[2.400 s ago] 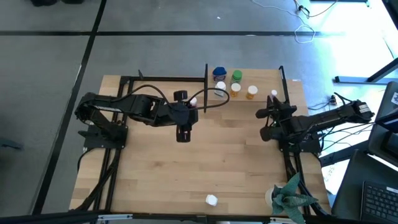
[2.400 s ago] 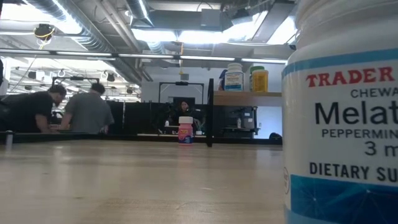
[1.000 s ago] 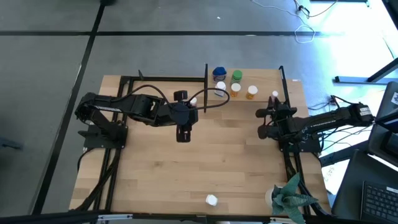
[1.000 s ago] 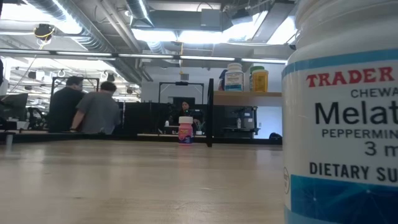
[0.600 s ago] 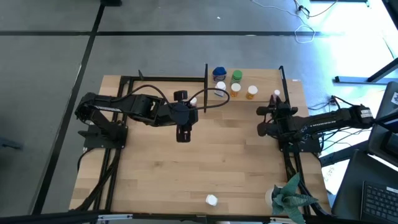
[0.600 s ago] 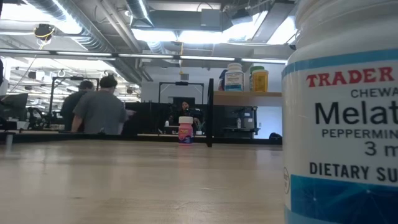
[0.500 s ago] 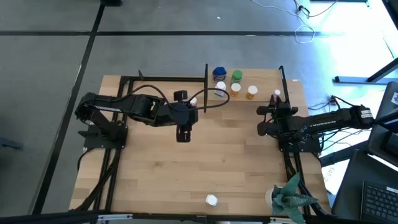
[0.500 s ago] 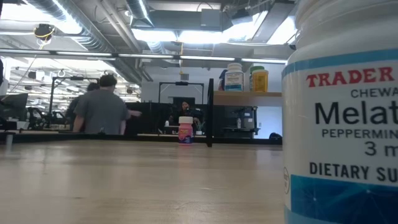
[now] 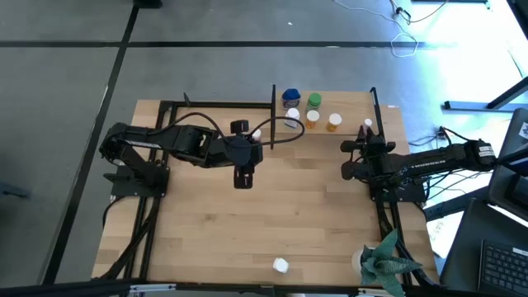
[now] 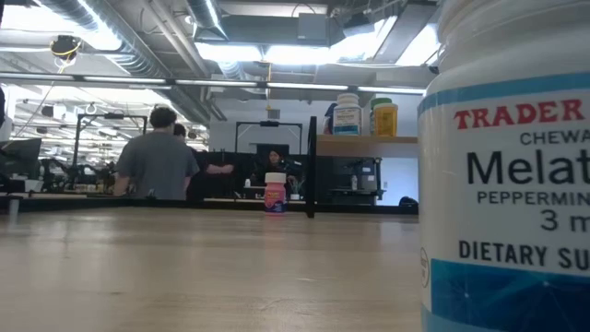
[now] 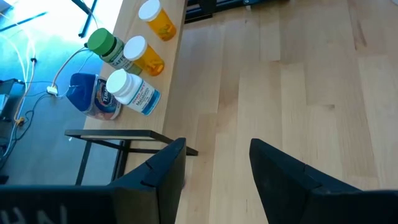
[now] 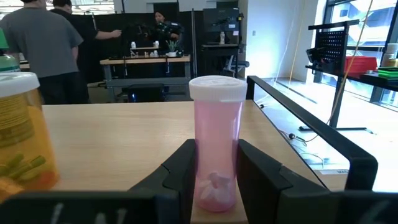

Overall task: Pick and place medicine bottles onto shelf by color
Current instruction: Put the light pink medicine bottle on the shelf, then put the pink medicine bottle on the shelf

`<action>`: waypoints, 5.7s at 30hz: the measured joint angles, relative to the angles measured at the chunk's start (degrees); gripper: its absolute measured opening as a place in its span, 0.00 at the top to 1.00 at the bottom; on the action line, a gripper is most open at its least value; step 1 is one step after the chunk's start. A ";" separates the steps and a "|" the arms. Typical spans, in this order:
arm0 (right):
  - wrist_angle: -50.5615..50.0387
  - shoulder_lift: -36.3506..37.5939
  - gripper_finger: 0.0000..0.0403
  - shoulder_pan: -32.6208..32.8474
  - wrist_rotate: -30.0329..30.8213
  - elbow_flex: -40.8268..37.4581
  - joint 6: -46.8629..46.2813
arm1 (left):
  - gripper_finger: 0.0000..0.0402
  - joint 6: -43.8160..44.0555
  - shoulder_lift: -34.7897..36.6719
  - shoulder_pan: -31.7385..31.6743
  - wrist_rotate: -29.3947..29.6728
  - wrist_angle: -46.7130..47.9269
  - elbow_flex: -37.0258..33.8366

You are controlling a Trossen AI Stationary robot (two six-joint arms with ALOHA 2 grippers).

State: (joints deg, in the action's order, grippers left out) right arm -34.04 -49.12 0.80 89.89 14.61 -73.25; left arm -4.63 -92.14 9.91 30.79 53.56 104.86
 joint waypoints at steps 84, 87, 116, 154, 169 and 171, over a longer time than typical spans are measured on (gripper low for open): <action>1.90 9.28 0.54 0.01 0.14 7.26 21.93 | 0.57 1.67 0.00 0.05 -3.34 1.51 0.00; 4.10 10.55 0.54 0.00 0.18 7.26 24.72 | 0.57 1.67 0.00 0.05 -3.34 1.51 0.00; 57.90 18.97 0.54 0.80 -7.96 7.28 95.37 | 0.57 7.00 0.00 -0.84 -3.31 4.97 0.00; 58.11 16.49 0.54 38.62 -30.64 7.28 138.43 | 0.57 -17.05 -0.01 -35.29 -33.92 -11.92 -25.31; 55.83 15.37 0.54 41.55 -24.34 7.28 132.54 | 0.57 -21.94 0.00 -42.43 -43.90 -25.81 -34.97; 55.08 15.35 0.54 41.55 -22.15 7.26 128.15 | 0.57 -21.64 0.00 -42.11 -43.94 -26.30 -35.21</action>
State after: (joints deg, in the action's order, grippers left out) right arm 21.04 -33.77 42.35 67.74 21.87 54.90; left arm -26.26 -92.14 -32.20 -13.16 27.26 69.65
